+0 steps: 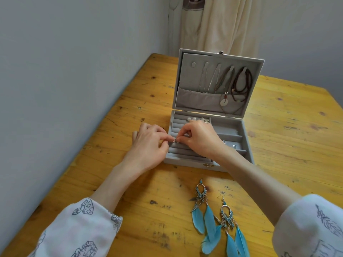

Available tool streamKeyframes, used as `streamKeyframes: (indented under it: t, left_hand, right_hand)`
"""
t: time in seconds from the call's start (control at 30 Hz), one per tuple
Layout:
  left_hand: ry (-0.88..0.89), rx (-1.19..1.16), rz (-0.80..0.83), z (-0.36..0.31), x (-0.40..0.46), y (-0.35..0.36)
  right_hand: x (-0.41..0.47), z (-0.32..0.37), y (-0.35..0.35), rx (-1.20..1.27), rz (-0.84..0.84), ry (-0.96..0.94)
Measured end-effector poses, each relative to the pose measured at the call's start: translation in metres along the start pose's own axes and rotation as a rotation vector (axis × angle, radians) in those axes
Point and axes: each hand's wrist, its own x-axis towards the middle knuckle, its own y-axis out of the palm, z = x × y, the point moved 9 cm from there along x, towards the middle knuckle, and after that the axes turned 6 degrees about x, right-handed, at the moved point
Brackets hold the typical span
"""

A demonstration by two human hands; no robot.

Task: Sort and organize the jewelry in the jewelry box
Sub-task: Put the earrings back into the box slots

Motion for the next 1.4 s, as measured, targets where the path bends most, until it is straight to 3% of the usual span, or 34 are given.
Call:
streamKeyframes:
  t: [0.2,0.43,0.63,1.0,1.13,1.4]
  left_hand:
    - [0.068,0.158,0.005,-0.009,-0.002,0.001]
    - [0.048,0.178,0.105,-0.009,-0.009,0.008]
    - [0.011,0.097,0.146,-0.009,-0.025,0.009]
    - [0.097,-0.193,0.020,-0.046,-0.143,0.012]
    - [0.117,-0.300,0.039,-0.058,-0.182,0.028]
    - [0.149,-0.320,0.040,-0.058,-0.200,0.041]
  right_hand:
    - [-0.005,0.003,-0.003,-0.032,-0.015,0.009]
    - [-0.024,-0.001,-0.015,0.041,-0.054,0.010]
    - [-0.073,0.000,-0.029,0.109,-0.082,0.003]
    - [-0.202,0.020,-0.018,0.206,0.007,0.012]
    - [-0.230,0.016,0.005,0.148,0.058,0.054]
    - [-0.252,0.031,0.024,0.021,0.008,0.019]
